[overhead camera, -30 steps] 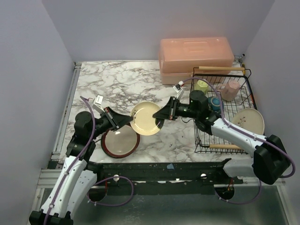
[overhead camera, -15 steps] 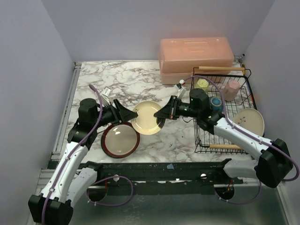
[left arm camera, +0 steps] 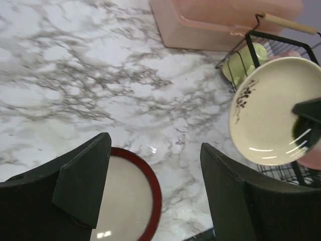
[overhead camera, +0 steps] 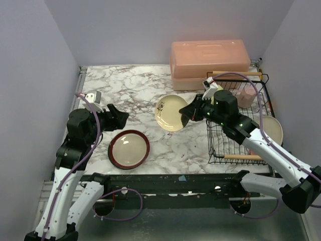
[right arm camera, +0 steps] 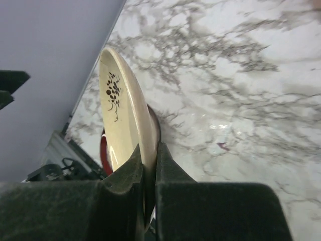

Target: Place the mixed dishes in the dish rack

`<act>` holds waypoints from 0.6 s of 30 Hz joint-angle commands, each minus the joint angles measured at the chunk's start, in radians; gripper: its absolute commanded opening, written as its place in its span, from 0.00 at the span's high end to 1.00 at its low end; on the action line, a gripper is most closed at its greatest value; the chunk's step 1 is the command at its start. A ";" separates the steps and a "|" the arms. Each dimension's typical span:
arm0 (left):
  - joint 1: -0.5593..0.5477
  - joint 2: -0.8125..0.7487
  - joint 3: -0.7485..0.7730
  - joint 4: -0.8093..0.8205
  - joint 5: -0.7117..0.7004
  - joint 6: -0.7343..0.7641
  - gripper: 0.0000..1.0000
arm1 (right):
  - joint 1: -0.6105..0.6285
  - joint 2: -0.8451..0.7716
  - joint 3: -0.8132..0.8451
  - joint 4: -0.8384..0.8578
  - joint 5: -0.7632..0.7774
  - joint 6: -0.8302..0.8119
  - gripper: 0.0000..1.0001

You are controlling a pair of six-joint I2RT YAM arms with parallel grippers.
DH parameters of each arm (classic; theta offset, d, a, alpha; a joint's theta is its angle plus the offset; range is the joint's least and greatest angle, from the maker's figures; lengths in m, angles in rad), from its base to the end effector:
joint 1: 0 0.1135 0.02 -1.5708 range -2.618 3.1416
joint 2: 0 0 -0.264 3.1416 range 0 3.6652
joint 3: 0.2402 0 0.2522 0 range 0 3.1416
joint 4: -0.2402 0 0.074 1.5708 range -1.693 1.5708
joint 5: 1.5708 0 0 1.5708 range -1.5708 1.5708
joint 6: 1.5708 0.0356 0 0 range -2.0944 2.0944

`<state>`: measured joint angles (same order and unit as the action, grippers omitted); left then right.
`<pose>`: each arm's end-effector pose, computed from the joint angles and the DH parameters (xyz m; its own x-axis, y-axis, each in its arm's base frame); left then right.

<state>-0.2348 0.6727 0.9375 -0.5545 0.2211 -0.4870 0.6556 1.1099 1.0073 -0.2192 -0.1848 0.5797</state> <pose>0.1328 -0.0398 0.3690 -0.4474 -0.3624 -0.8176 0.2512 0.8265 -0.5038 0.1988 0.1611 0.3501 -0.6137 0.2073 -0.7618 -0.4796 0.6686 0.5683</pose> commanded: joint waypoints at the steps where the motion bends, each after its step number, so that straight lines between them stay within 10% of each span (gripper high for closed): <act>1: 0.003 -0.075 0.002 -0.029 -0.260 0.153 0.26 | 0.007 -0.056 0.098 -0.152 0.242 -0.167 1.00; 18: -0.131 -0.119 -0.176 0.090 -0.389 0.265 0.26 | 0.007 -0.315 0.237 -0.300 0.899 -0.841 1.00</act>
<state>-0.3401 0.5804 0.7853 -0.5182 -0.1173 -0.2676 0.6556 0.8215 1.2121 -0.4717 0.4831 0.0078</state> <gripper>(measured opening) 0.739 0.066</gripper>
